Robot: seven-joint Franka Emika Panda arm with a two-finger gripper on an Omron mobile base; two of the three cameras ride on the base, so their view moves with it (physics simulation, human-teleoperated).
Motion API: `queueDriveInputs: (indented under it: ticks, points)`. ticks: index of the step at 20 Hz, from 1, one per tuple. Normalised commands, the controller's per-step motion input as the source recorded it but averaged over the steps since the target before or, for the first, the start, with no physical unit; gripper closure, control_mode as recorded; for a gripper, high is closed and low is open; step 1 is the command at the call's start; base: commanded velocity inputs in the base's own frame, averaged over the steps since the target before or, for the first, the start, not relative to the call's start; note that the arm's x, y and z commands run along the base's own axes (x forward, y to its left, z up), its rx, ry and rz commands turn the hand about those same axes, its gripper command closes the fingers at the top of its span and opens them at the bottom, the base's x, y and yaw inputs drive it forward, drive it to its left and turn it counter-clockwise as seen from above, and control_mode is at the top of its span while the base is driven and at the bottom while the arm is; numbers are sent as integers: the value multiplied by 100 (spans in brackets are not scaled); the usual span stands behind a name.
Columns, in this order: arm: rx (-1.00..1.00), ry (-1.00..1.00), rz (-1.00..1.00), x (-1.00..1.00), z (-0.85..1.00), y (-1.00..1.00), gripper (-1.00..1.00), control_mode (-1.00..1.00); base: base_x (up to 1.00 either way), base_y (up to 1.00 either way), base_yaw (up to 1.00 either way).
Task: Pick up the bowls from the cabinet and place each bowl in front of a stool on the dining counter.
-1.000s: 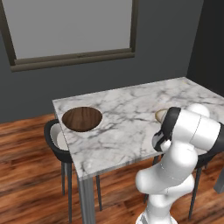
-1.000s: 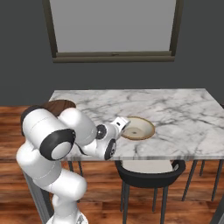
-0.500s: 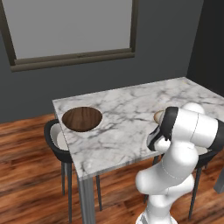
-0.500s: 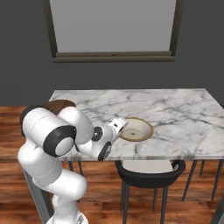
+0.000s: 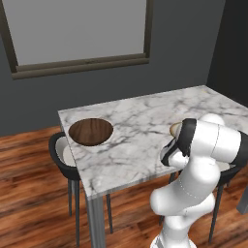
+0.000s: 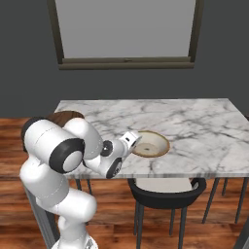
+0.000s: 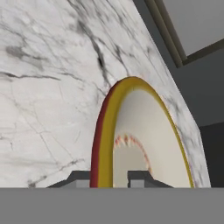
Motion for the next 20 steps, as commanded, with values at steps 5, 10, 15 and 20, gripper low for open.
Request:
queueDriveInputs:
  ticks: [5, 10, 15, 20]
  points:
    - [0, 0, 0, 0, 0, 0, -100, -100, 0, 0, 0]
    - [1, 0, 0, 0, 15, 0, -100, -100, 0, 0, 0]
    - [0, 3, -4, 0, 28, 0, -100, -100, 0, 0, 0]
    - [0, 2, -5, 0, 64, 1, -100, -100, 0, 0, 0]
